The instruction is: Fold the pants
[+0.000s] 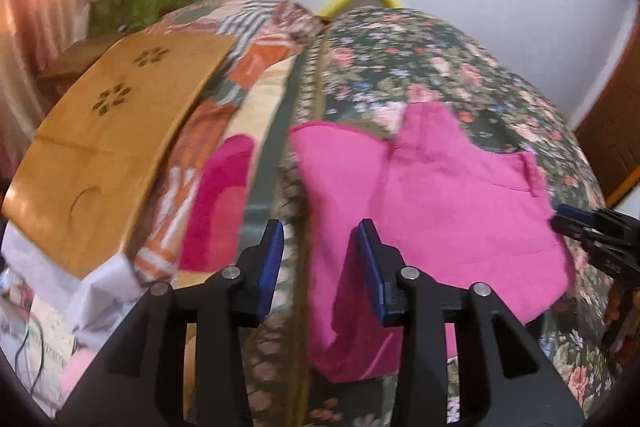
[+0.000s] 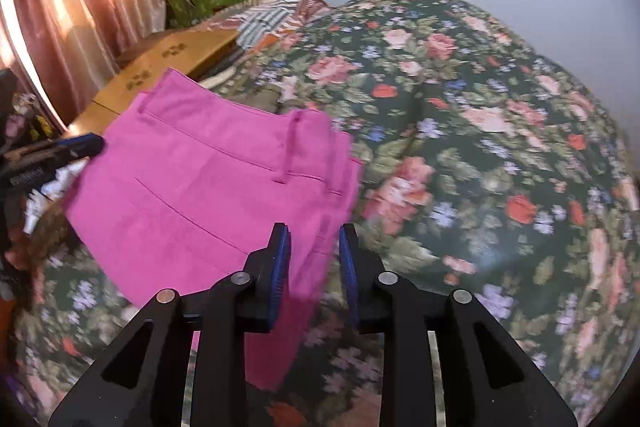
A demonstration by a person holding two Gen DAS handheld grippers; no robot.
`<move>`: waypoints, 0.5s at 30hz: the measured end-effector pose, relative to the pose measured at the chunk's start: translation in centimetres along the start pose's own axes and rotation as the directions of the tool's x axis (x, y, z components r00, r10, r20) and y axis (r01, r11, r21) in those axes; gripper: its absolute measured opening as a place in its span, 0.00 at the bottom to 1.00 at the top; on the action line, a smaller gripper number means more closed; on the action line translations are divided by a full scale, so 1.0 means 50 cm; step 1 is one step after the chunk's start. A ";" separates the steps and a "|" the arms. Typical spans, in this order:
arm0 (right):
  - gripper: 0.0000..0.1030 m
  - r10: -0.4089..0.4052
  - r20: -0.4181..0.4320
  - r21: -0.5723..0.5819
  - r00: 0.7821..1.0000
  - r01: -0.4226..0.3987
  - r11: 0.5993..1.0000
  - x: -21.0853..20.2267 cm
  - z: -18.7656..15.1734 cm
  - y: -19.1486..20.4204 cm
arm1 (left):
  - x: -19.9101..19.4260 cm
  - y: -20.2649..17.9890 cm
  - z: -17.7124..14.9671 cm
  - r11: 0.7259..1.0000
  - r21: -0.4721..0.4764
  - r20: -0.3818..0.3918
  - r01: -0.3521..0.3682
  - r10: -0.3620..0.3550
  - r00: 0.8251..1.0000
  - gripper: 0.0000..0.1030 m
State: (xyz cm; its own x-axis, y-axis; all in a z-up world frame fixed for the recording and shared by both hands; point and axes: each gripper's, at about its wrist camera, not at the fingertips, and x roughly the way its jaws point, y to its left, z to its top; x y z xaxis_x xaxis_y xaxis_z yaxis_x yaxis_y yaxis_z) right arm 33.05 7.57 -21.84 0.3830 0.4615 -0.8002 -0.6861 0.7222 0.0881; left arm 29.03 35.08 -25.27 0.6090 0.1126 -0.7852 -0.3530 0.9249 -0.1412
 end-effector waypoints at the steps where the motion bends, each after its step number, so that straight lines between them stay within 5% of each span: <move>1: 0.24 -0.012 0.000 -0.005 1.000 0.012 1.000 -0.004 0.000 -0.003 | -0.005 0.004 -0.002 1.000 0.004 -0.005 -0.017 0.017 1.000 0.37; 9: 0.24 -0.033 0.125 0.007 0.992 0.032 0.999 -0.149 0.009 -0.011 | -0.146 -0.037 -0.007 0.999 0.033 0.086 -0.010 0.007 0.996 0.37; 15: 0.24 0.018 0.276 0.005 0.961 -0.021 1.000 -0.321 0.004 0.032 | -0.342 -0.130 -0.023 0.996 0.085 0.240 0.030 -0.050 0.970 0.37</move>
State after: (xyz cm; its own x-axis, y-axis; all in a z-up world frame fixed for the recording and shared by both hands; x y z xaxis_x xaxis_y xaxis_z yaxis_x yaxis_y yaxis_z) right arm 25.94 1.43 -8.72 0.5260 0.5990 -0.6038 -0.6909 0.7149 0.1074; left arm 20.08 26.72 -11.63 0.7783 0.1501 -0.6096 -0.2728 0.9554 -0.1130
